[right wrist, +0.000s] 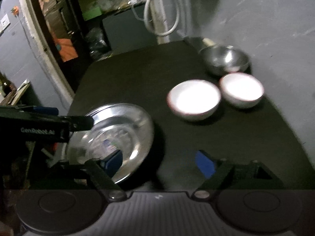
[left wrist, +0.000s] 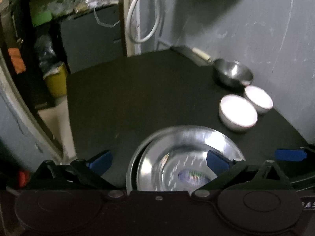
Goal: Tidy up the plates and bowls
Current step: 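Move both grippers to the steel mixing bowl and grip its rim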
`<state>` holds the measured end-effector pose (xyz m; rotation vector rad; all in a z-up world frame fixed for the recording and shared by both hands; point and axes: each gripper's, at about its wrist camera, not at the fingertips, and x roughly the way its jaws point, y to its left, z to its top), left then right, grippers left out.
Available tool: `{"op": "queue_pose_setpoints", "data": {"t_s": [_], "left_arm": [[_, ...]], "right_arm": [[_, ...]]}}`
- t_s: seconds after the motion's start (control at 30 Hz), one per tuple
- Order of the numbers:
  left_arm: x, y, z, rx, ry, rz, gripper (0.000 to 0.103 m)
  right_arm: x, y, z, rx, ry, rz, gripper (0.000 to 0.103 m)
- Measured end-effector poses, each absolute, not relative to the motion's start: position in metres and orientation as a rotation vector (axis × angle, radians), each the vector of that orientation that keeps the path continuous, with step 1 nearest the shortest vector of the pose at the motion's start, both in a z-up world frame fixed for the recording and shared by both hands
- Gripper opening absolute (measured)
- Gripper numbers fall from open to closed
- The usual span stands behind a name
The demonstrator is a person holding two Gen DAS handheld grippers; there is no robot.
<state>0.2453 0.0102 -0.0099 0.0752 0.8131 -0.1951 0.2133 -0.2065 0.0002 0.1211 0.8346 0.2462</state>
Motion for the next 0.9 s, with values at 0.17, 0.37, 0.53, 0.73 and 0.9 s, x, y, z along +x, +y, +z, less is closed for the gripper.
{"op": "queue_pose_setpoints", "data": {"t_s": [0.17,0.37,0.53,0.73,0.9], "left_arm": [[0.282,-0.005,0.003,0.100,0.740,-0.194,0.102],[0.342,-0.030,0.014,-0.016,0.706,-0.211,0.102],[0.392,-0.064,0.009,-0.119,0.718,-0.230,0.102],[0.435,-0.104,-0.010,-0.111,0.757,-0.276,0.102],[0.464,-0.119,-0.026,-0.119,0.837,-0.275,0.102]], "right_arm": [[0.234,-0.242,0.015,0.133,0.748,0.156,0.099],[0.282,-0.279,0.031,0.196,0.650,0.059,0.101],[0.324,-0.292,0.023,0.215,0.611,-0.005,0.101],[0.357,-0.297,0.004,0.222,0.625,-0.021,0.092],[0.376,-0.299,-0.010,0.200,0.641,-0.029,0.087]]}}
